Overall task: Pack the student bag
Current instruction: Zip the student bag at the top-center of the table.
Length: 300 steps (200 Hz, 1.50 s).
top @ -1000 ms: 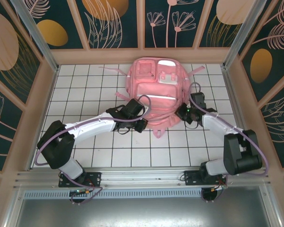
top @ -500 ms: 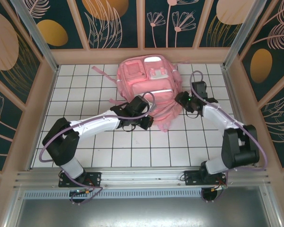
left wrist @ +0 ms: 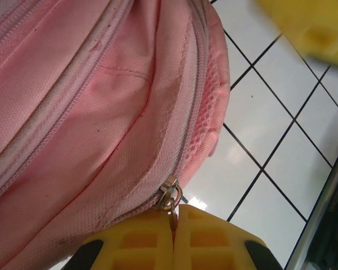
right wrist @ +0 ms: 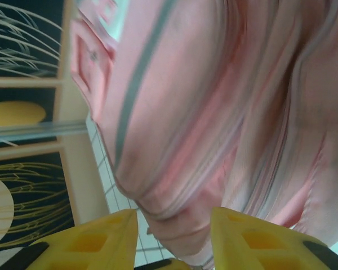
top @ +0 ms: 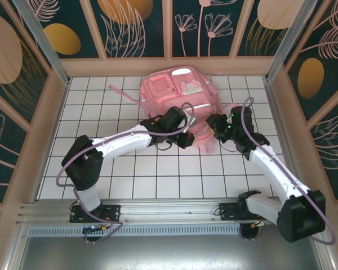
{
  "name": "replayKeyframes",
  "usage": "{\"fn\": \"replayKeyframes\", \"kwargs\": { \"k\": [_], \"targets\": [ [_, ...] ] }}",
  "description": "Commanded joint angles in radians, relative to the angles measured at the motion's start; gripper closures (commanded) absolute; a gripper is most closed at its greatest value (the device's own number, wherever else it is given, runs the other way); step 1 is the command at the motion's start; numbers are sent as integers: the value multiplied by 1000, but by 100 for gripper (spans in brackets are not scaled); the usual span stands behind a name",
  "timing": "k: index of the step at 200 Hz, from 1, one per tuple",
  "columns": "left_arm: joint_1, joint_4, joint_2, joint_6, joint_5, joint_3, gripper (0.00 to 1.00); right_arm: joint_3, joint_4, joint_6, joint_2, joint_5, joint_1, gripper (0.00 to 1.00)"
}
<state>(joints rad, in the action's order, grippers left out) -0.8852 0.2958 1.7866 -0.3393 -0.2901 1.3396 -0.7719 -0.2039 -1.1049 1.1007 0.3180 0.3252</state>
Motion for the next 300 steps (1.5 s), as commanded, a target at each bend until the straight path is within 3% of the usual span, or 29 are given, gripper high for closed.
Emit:
{"fn": "replayKeyframes", "kwargs": {
  "k": [1,71,161,235,282,300],
  "targets": [
    [-15,-24,-8,47,-53,65,100,-2,13,-109,44,31,43,57],
    [-15,-10,-32,68,-12,42,100,-29,-4,-167,193,21,92,55],
    [-15,-9,-18,91,14,39,100,-44,-168,-245,38,-56,126,55],
    [-15,-3,-14,102,1,52,100,45,-56,-321,82,-32,148,54],
    [-17,0,-32,113,-10,41,100,-72,-22,-294,239,-77,147,56],
    [-17,6,-37,115,-6,41,100,-84,-7,-290,287,-67,150,69]
  ]
}}
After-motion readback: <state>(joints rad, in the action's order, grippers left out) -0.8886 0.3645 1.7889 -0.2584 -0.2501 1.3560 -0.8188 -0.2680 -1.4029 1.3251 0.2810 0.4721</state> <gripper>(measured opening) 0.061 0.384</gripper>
